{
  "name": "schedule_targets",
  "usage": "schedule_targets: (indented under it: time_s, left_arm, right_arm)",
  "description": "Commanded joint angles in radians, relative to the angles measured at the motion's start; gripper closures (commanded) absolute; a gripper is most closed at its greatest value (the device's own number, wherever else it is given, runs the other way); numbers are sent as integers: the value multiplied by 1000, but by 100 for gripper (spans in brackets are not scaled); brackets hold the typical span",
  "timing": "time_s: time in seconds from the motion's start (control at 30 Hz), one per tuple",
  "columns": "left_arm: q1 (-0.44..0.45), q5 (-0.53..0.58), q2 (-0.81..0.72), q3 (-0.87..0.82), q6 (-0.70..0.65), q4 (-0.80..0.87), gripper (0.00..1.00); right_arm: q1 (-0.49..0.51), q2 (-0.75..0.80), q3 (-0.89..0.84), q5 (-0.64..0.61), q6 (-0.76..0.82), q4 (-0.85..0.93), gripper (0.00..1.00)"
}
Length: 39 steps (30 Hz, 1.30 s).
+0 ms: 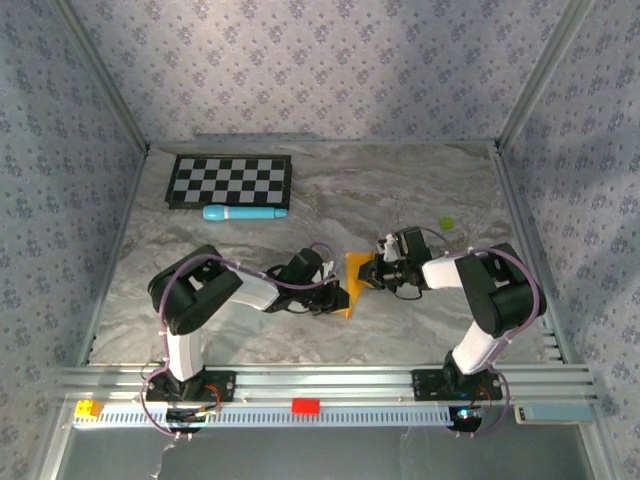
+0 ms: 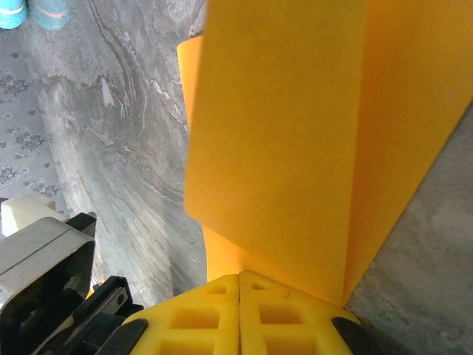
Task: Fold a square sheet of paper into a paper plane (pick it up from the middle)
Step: Fold the wing for the fifth time at the center of the table.
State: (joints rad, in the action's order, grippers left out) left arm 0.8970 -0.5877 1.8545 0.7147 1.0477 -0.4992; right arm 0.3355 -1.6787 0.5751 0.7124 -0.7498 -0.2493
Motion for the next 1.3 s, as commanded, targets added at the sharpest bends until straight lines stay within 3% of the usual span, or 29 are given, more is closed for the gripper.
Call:
schedule_targets:
  time_s: [0.0, 0.1, 0.23, 0.43, 0.5, 0.6, 0.73, 0.87, 1.03, 1.13, 1.27]
  left_arm:
    - [17, -28, -30, -19, -33, 119, 89]
    - [22, -27, -38, -11, -52, 154, 88]
    - [29, -25, -35, -2, -69, 182, 100]
    - [32, -31, -34, -1, -74, 189, 99]
    - [32, -28, -39, -1, -80, 206, 91]
    - [35, -28, -46, 0, -92, 228, 90]
    - [37, -25, -44, 4, -101, 243, 99]
    - [41, -24, -46, 5, -103, 253, 100]
    - [45, -21, -51, 9, -116, 282, 88]
    - [49, -19, -52, 14, -129, 301, 100]
    - [54, -11, -53, 14, -131, 308, 100]
  right_arm:
    - [-4, -36, -8, -83, 20, 94, 92]
    - [-4, -35, -8, -83, 20, 97, 92]
    - [-5, -35, -6, -84, 20, 97, 92]
    - [-5, -35, -9, -84, 20, 100, 92]
    - [-5, -34, -10, -85, 22, 100, 92]
    - [-4, -33, -10, -85, 21, 101, 92]
    - [-5, -35, -9, -84, 23, 102, 92]
    - [-5, -32, -9, -84, 22, 103, 92]
    - [-7, -32, -11, -85, 21, 104, 92]
    - [-8, -31, -10, -83, 23, 103, 92]
    - [-7, -33, -9, -83, 23, 104, 92]
